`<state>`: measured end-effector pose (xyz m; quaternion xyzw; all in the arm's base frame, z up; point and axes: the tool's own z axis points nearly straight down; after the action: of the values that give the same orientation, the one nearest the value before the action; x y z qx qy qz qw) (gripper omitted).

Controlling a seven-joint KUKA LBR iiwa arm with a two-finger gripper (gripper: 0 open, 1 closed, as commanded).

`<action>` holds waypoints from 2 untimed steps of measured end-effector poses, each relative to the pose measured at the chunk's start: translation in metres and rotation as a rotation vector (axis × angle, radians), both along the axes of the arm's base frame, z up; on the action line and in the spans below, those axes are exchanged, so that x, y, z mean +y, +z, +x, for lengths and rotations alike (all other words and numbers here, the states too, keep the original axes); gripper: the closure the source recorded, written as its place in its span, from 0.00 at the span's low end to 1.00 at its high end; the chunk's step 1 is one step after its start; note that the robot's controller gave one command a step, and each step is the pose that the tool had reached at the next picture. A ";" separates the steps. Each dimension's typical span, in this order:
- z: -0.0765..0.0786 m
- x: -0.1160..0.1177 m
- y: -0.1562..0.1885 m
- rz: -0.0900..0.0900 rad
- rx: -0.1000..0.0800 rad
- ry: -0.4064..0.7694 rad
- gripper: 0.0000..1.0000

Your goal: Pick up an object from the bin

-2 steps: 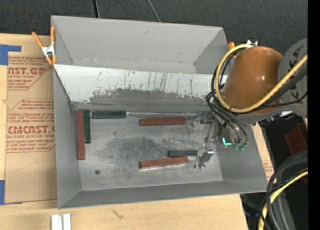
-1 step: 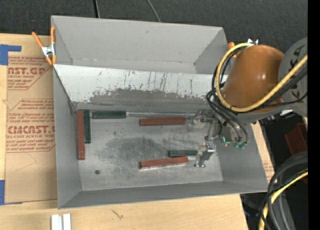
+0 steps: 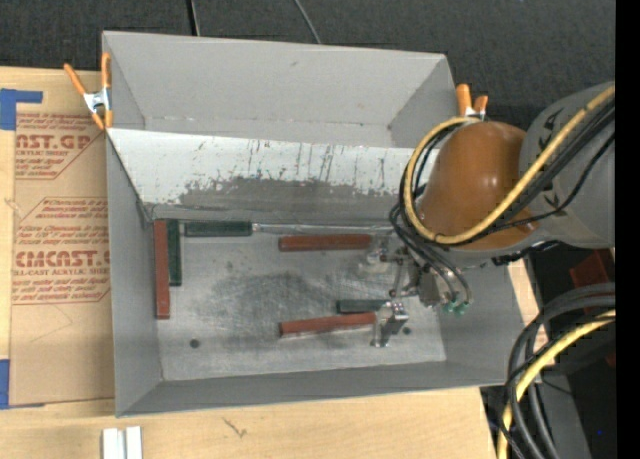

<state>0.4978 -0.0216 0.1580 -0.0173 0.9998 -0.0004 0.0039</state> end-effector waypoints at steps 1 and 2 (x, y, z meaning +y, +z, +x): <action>0.017 0.001 -0.079 0.000 -0.006 0.106 1.00; 0.017 0.001 -0.079 0.000 -0.006 0.106 1.00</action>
Offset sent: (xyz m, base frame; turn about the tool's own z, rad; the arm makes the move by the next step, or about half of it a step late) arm 0.0000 0.0000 0.0000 0.0000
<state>0.5146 -0.0208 0.0789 -0.0703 0.9975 -0.0001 0.0067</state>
